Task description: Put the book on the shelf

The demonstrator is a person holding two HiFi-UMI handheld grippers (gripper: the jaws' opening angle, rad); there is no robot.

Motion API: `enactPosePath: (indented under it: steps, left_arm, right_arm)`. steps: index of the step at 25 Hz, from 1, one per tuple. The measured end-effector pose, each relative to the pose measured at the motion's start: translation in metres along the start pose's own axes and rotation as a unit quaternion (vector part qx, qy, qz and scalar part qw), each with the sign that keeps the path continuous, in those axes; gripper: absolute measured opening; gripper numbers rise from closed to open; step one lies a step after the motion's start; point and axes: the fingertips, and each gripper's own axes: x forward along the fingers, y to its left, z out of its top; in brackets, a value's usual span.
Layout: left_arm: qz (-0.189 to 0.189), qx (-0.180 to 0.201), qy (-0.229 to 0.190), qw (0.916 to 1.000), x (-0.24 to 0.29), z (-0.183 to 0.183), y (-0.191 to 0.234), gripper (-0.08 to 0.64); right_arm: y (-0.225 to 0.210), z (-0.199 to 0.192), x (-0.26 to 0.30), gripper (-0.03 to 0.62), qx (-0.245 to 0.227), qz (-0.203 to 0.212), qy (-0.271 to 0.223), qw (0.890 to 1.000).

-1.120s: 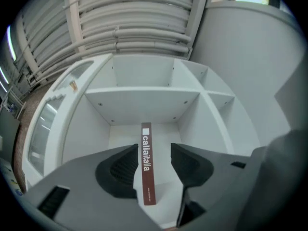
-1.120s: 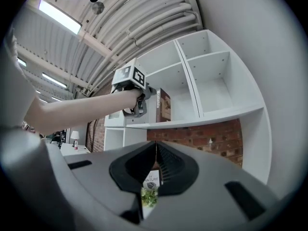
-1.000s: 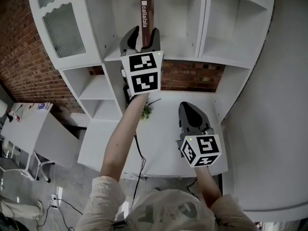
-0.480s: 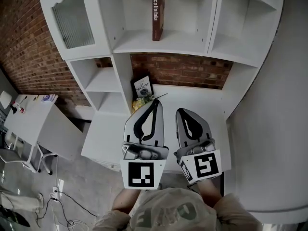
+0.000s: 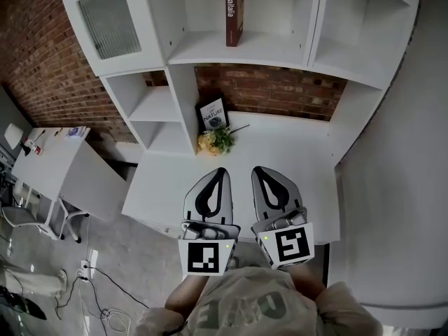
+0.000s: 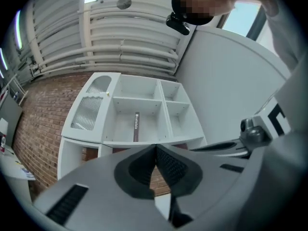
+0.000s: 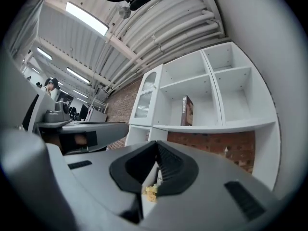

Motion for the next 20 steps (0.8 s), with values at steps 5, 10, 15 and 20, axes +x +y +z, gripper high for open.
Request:
enactPosePath:
  steps: [5,10,15,20]
  left_arm:
    - [0.000,-0.007,0.019,0.9998,0.001,-0.010,0.000,0.012]
    - [-0.003,-0.013,0.043,0.9990,0.001,-0.023,0.000,0.012]
    - [-0.013,-0.020,0.054,0.9982,0.001,-0.031,-0.005,0.012]
    - [-0.012,-0.019,0.060,0.9979,-0.001,-0.033,0.001,0.014]
  right_arm:
    - [-0.007,0.005,-0.002,0.015,0.012,-0.010,-0.012,1.000]
    - [-0.011,0.002,-0.005,0.015,0.014,-0.015,-0.005,1.000]
    - [-0.010,-0.001,-0.004,0.015,0.035,-0.006,0.002,0.999]
    - [-0.004,0.003,0.000,0.015,0.028,-0.001,0.003,1.000]
